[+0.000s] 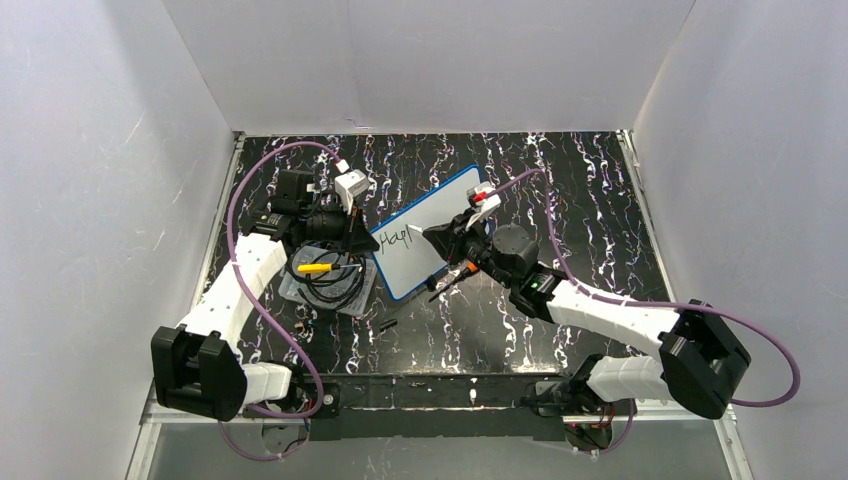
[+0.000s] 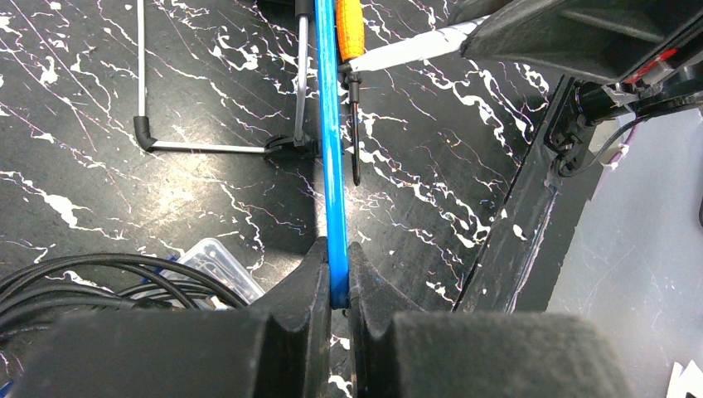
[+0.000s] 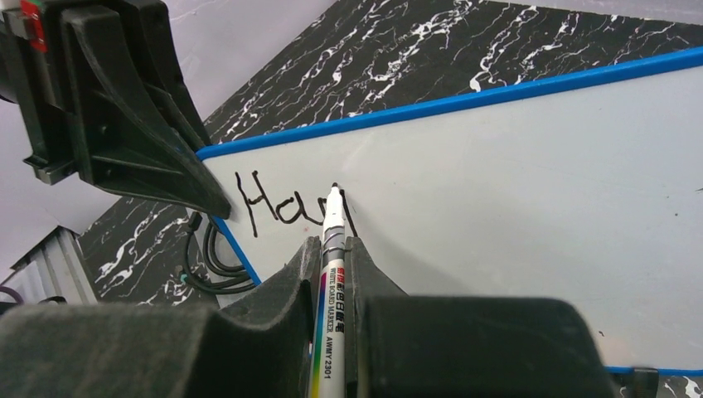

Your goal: Write a sentence on the whiteboard

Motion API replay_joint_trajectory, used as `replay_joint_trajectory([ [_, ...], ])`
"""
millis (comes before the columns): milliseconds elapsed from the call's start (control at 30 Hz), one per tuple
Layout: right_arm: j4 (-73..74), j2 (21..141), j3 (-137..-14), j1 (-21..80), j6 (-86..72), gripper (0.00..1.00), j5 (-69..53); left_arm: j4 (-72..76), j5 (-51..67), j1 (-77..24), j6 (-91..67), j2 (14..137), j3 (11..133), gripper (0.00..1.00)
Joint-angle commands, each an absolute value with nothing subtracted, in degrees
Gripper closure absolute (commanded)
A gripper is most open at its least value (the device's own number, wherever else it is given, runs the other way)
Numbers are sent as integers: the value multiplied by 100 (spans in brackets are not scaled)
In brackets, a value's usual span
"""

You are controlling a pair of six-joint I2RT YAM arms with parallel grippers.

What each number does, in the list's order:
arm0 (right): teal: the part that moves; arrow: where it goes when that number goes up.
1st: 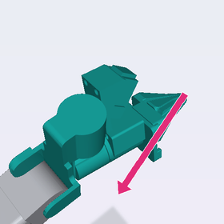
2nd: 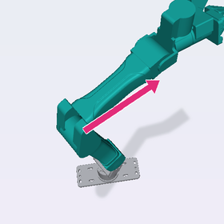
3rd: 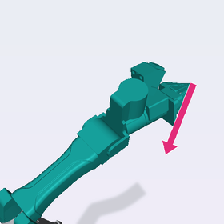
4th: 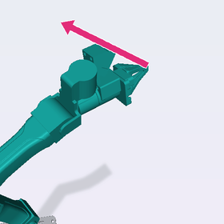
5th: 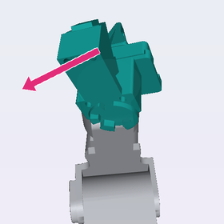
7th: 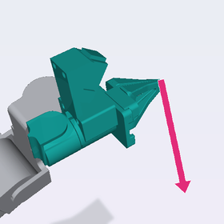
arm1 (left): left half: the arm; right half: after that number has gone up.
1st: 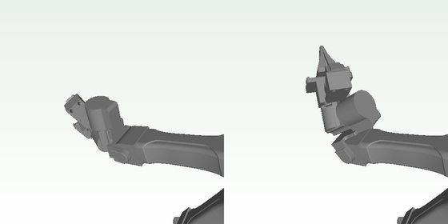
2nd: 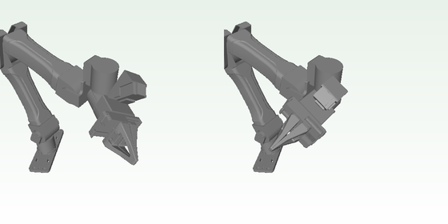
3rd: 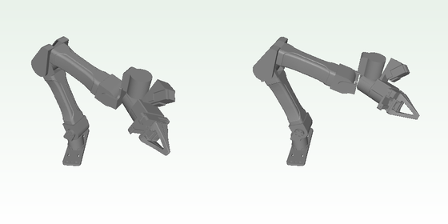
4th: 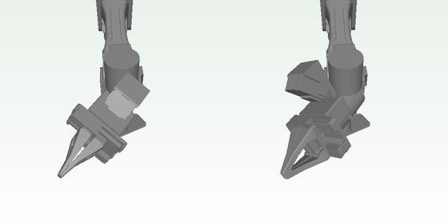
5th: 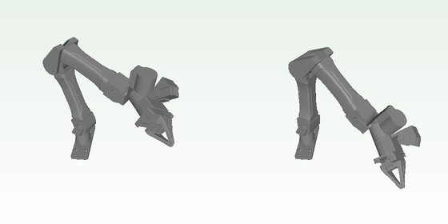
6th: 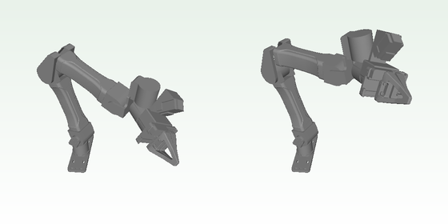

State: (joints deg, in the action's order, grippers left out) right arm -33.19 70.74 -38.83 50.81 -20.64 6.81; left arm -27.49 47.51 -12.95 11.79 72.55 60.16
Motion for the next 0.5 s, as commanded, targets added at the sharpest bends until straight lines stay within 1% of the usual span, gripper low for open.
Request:
replay_joint_trajectory([
  [0,-3696,7169,-4148,5106,-1960,99,721,-2918,5335,-1309,1049,7049,6176,100],
  [200,-3692,7275,-4116,5106,-1960,99,818,-2918,5335,-1309,1055,7053,6179,100],
  [467,-3607,7231,-4003,5106,-1986,99,1304,-2918,5335,-1305,1057,7049,6184,100],
])
